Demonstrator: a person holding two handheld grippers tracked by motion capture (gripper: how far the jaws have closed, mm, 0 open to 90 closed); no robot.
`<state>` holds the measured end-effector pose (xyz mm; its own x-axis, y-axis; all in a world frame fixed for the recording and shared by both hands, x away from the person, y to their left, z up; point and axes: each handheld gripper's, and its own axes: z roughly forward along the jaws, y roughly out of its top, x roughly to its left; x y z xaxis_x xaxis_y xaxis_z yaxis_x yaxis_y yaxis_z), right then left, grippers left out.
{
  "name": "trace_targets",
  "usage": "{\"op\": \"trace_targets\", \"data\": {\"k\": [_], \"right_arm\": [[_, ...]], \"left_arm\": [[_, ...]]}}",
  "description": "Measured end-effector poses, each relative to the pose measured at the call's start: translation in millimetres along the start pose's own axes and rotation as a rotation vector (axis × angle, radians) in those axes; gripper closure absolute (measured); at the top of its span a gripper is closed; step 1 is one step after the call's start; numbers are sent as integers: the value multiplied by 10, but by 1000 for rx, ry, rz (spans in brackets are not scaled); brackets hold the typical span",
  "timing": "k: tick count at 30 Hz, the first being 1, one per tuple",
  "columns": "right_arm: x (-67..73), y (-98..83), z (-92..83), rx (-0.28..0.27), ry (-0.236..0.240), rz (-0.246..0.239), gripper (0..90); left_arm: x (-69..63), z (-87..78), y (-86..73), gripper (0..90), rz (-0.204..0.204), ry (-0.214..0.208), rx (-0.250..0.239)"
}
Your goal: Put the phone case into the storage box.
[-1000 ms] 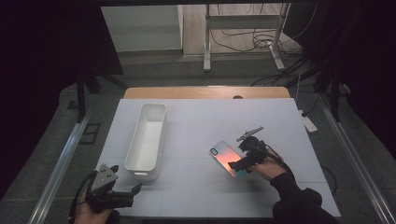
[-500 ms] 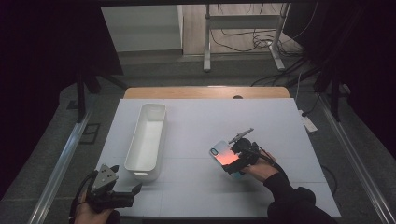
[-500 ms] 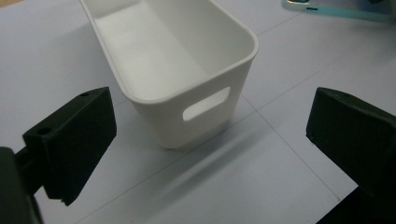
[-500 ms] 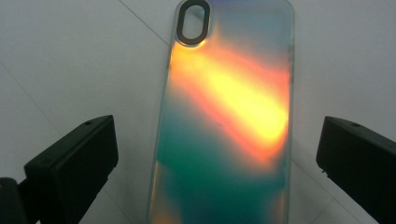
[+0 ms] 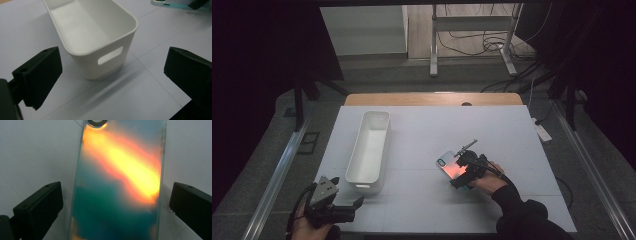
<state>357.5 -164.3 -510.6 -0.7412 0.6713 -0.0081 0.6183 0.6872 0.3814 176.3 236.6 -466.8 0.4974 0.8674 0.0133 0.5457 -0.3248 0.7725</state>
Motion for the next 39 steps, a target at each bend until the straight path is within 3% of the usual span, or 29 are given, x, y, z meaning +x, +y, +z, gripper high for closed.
{"op": "trace_targets", "data": {"k": [8, 17, 19, 22, 39], "right_arm": [[20, -17, 47, 20, -30, -22, 0], [17, -11, 49, 27, -33, -25, 0], [17, -8, 39, 31, -31, -24, 19], [10, -5, -18, 31, -24, -17, 156], [7, -23, -56, 28, -22, -21, 168]], "left_arm": [[-2, 2, 1, 23, 1, 1, 2], [-2, 2, 2, 23, 2, 1, 2], [0, 2, 2, 23, 0, 0, 2], [-1, 3, 2, 23, 1, 1, 3], [11, -5, 0, 21, -12, -6, -10]]}}
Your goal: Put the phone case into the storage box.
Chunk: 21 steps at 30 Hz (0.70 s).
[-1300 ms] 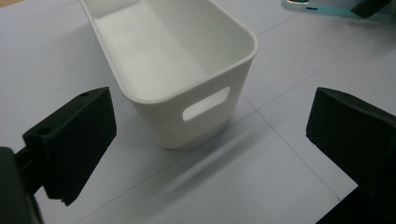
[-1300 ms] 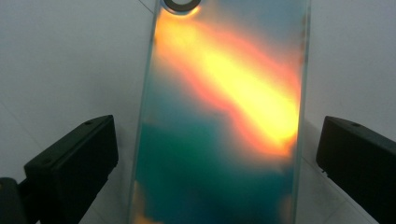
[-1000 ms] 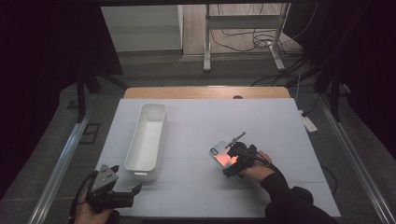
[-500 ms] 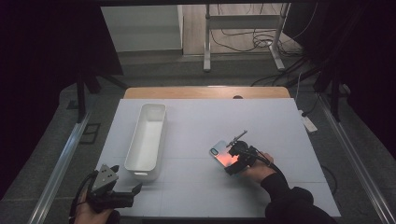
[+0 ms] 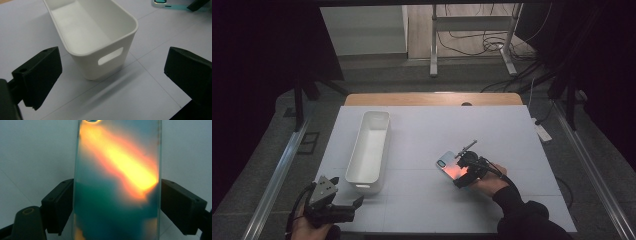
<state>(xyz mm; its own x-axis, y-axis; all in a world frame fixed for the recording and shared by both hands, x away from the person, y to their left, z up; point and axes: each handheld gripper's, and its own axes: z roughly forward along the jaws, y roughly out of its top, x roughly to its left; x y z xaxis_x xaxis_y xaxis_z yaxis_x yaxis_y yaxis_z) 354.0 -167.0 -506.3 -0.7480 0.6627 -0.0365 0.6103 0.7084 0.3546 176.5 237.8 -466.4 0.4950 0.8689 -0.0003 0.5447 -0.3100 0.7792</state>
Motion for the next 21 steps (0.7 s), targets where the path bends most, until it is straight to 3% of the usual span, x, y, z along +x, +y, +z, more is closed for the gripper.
{"op": "trace_targets", "data": {"k": [11, 15, 21], "right_arm": [[-28, -13, -84, -59, 4, 9, 168], [-44, -21, -128, -84, 9, 9, 169], [-55, -35, -186, -124, 19, 9, 169]], "left_arm": [[26, 2, 6, 21, -9, -42, -8], [46, -8, -1, 16, -24, -44, -15], [14, -5, 3, 0, -1, -29, -11]]}}
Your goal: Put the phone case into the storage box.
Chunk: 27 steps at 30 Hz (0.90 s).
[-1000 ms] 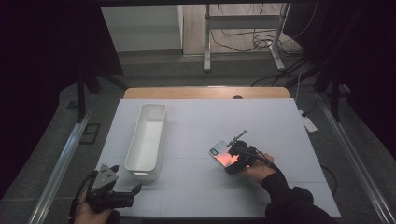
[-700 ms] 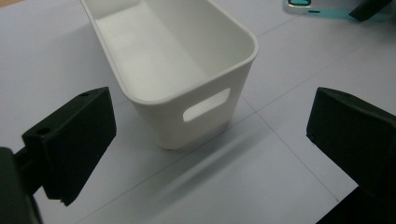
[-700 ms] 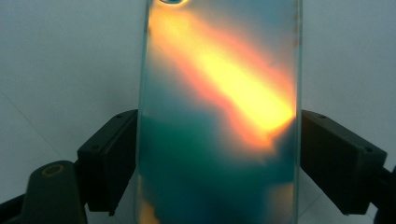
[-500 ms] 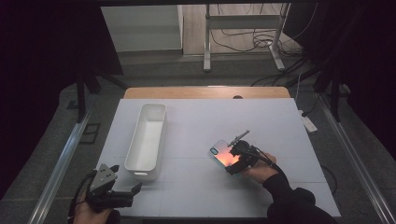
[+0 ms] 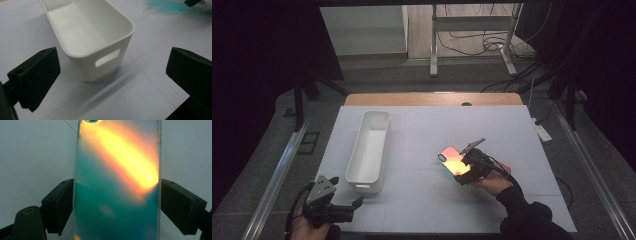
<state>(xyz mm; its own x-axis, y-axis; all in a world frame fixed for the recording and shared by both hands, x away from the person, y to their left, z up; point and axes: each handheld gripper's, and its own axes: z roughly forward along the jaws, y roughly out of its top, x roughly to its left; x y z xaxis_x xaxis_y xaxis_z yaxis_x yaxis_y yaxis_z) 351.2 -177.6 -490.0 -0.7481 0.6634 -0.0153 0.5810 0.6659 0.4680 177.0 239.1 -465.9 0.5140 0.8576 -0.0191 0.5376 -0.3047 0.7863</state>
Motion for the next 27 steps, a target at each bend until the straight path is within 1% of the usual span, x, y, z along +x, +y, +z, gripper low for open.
{"op": "trace_targets", "data": {"k": [2, 5, 9, 15, 18, 27], "right_arm": [[-4, -7, -40, -20, 6, 3, 169], [-9, -14, -71, -33, 7, 1, 169], [-10, -29, -153, -71, 20, -3, 169], [-24, -41, -250, -123, 31, -4, 169], [-23, -46, -289, -140, 36, -2, 169], [-8, -61, -391, -187, 57, -4, 169]], "left_arm": [[-10, -2, 1, 0, 11, 6, 1], [-20, -1, 2, 0, 14, 8, 1], [-30, -5, 8, 0, 24, 10, 6], [-38, -40, 44, 0, 7, -12, -44], [-46, -46, 62, 0, 9, -16, -57], [-57, -52, 141, 0, 4, -43, -87]]}}
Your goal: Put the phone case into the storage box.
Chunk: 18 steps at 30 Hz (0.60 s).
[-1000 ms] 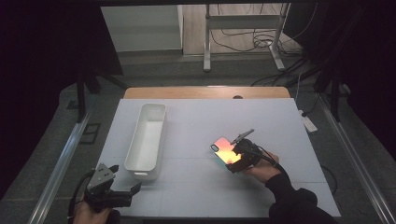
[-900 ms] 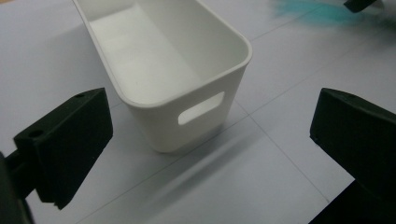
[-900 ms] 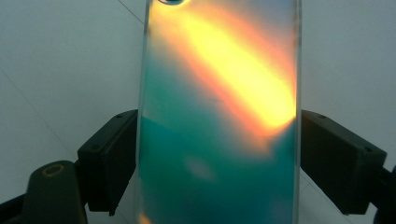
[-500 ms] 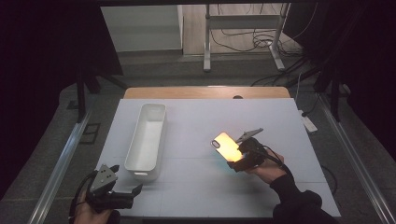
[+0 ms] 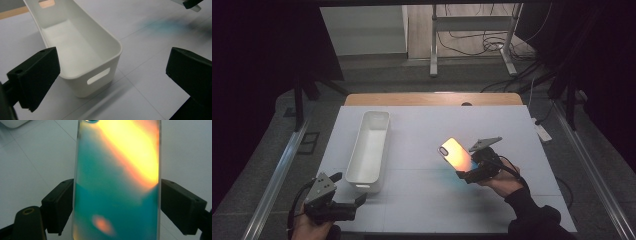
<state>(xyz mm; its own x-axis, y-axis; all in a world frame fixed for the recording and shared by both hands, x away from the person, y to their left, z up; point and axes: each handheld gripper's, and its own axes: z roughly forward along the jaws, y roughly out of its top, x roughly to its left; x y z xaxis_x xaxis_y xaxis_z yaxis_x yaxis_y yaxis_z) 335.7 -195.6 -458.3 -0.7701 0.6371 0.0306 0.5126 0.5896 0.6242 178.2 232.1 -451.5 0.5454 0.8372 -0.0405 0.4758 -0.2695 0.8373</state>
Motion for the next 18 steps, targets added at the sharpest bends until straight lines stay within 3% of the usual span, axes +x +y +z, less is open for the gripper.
{"op": "trace_targets", "data": {"k": [18], "right_arm": [[31, -52, -189, -86, 54, -10, 168]], "left_arm": [[-72, 142, 211, 0, 21, -130, -64]]}}
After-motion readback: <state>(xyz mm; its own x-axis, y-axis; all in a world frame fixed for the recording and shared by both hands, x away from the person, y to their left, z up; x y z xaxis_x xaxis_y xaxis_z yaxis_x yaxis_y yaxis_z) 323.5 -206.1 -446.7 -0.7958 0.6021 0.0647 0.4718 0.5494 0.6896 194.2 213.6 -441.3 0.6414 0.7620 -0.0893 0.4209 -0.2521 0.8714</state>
